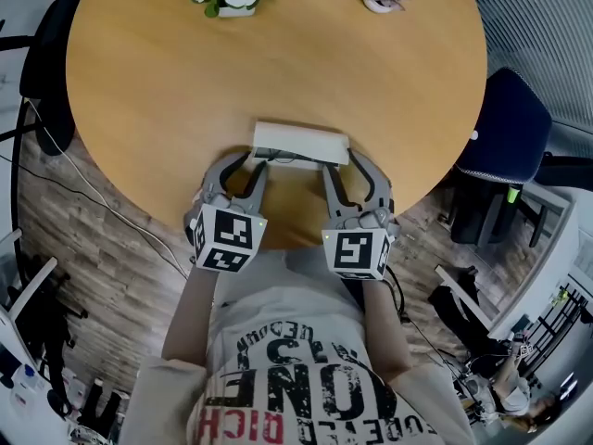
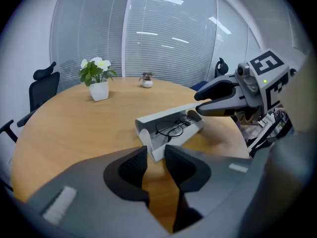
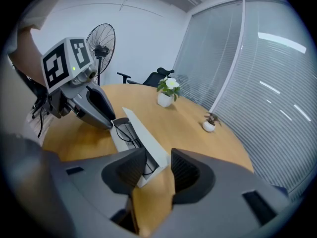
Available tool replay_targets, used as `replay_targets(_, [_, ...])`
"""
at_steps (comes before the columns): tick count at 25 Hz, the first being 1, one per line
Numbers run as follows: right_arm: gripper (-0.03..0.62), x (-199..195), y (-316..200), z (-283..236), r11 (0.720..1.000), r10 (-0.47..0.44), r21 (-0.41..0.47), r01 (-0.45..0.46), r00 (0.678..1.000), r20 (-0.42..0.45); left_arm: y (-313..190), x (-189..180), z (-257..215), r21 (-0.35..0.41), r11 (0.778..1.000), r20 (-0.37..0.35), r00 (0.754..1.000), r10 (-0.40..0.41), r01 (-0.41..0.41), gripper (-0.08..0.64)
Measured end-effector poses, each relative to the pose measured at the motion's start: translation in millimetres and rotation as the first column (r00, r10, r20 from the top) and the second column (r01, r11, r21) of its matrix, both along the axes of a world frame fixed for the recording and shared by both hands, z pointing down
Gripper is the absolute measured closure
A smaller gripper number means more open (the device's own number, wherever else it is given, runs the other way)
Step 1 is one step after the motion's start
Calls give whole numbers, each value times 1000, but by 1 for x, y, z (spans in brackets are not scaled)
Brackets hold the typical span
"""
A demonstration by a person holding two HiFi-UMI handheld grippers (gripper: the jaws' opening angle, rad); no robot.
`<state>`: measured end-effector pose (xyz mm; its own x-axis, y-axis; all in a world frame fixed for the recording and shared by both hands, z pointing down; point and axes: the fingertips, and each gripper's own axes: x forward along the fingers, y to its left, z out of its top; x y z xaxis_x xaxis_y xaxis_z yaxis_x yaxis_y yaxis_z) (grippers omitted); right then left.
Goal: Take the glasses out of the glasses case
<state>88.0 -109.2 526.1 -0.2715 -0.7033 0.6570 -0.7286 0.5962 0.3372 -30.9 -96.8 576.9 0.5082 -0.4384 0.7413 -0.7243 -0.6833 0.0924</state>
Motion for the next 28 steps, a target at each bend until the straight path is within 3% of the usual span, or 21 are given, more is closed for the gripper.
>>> replay_targets(28, [440,9,-60,-4,999,24,26,-25,999,32,1,0,1,-35,999,-16,999,-40,39,436])
